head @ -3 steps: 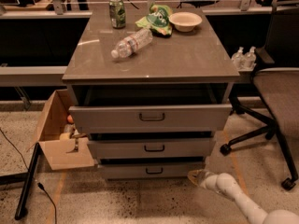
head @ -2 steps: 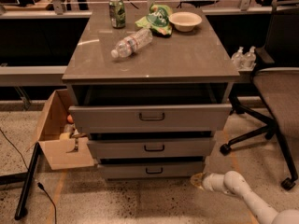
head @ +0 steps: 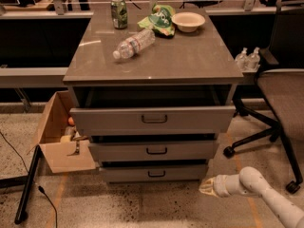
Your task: Close bottom drawer
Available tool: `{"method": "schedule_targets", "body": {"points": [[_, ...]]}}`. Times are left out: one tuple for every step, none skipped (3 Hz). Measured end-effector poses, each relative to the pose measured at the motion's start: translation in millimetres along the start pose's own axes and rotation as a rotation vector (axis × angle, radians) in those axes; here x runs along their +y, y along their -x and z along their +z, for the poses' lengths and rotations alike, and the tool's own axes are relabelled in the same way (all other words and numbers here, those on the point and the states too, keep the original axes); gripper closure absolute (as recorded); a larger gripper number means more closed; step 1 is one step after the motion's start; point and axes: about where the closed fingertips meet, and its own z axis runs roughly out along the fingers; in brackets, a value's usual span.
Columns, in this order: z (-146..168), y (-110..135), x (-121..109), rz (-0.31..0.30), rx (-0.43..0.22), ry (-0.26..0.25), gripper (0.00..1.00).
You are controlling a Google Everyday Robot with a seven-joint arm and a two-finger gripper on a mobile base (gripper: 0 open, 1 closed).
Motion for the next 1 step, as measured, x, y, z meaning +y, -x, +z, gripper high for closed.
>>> {"method": "schedule_targets", "body": {"points": [[1.4,2.8,1.7,-0.002,-0.005,0.011,0.82]]}}
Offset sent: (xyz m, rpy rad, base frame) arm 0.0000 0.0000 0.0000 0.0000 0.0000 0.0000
